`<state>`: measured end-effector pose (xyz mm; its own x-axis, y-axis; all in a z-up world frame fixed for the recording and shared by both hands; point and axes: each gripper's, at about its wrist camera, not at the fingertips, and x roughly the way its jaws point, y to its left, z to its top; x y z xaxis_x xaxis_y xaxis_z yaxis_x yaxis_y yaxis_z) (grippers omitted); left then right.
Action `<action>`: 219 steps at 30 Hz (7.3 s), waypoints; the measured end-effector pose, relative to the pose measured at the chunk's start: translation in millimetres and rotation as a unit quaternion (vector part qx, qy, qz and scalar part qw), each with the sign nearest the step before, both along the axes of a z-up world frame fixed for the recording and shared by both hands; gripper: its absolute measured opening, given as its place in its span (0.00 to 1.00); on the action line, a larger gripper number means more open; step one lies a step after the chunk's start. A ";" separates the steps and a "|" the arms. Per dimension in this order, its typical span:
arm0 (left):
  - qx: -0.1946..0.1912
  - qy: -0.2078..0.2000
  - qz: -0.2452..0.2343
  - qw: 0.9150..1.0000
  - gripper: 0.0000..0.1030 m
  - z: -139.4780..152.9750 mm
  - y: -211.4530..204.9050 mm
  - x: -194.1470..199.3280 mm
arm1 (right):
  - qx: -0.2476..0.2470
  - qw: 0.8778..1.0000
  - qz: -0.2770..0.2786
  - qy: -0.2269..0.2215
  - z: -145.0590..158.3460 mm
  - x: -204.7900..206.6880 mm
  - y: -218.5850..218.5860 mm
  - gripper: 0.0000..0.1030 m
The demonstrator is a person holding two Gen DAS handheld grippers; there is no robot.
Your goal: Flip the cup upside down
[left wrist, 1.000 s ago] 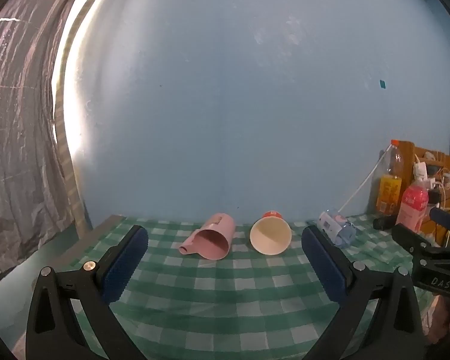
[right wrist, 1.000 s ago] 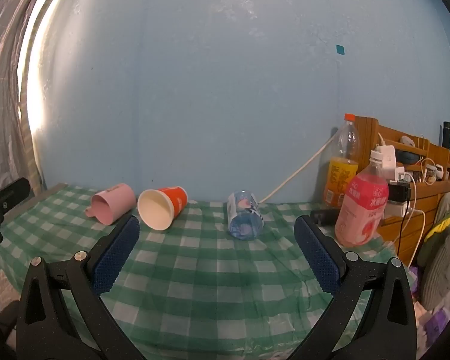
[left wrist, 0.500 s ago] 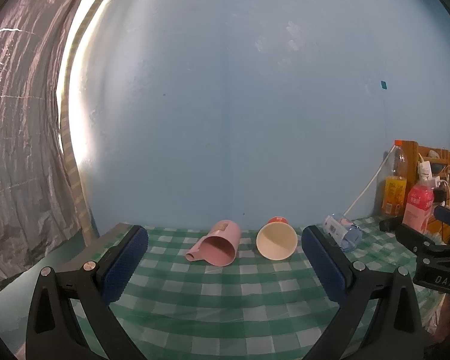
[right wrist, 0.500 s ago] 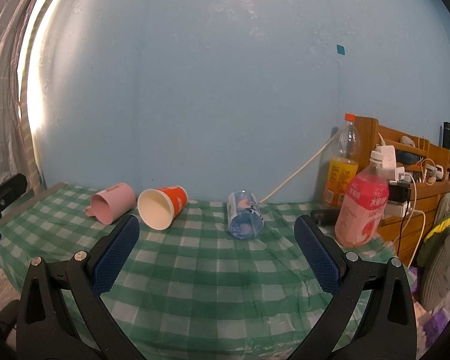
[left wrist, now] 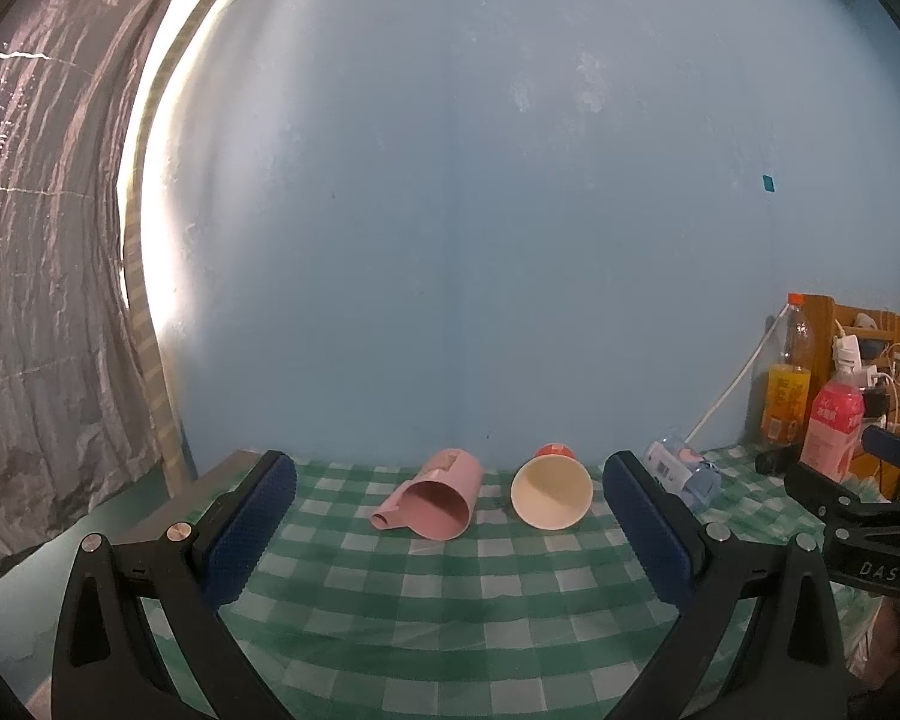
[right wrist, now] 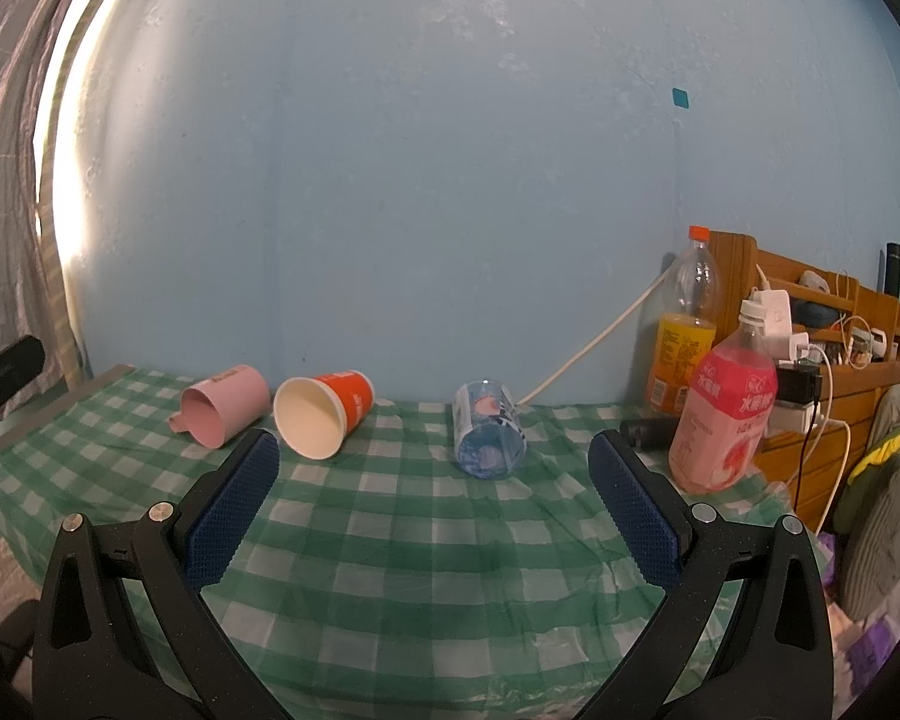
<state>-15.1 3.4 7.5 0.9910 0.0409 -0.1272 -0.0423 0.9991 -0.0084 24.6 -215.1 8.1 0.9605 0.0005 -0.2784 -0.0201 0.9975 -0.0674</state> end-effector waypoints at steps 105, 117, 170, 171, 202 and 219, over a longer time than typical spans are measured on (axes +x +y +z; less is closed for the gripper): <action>-0.087 0.355 -0.034 0.930 1.00 -32.2 31.2 283.7 | 0.225 0.858 0.055 0.458 -53.0 345.2 31.9 0.98; -0.113 0.349 -0.038 0.930 1.00 -29.2 35.4 289.8 | 0.218 0.844 0.048 0.488 -77.4 362.8 47.7 0.80; -0.113 0.364 -0.112 0.918 1.00 -36.3 11.7 198.0 | 0.222 0.841 0.166 0.466 -64.1 201.5 36.4 0.77; -0.113 0.365 -0.111 0.917 1.00 -36.9 11.3 198.6 | 0.220 0.842 0.162 0.465 -64.6 201.0 35.3 0.77; -0.061 0.416 -0.161 0.893 1.00 -38.3 -38.5 195.8 | 0.131 0.920 0.119 0.350 -19.3 147.1 -40.7 0.87; -0.115 0.514 -0.193 0.828 1.00 -67.0 -74.1 239.2 | 0.109 0.936 0.116 0.315 -19.7 123.8 -54.9 0.87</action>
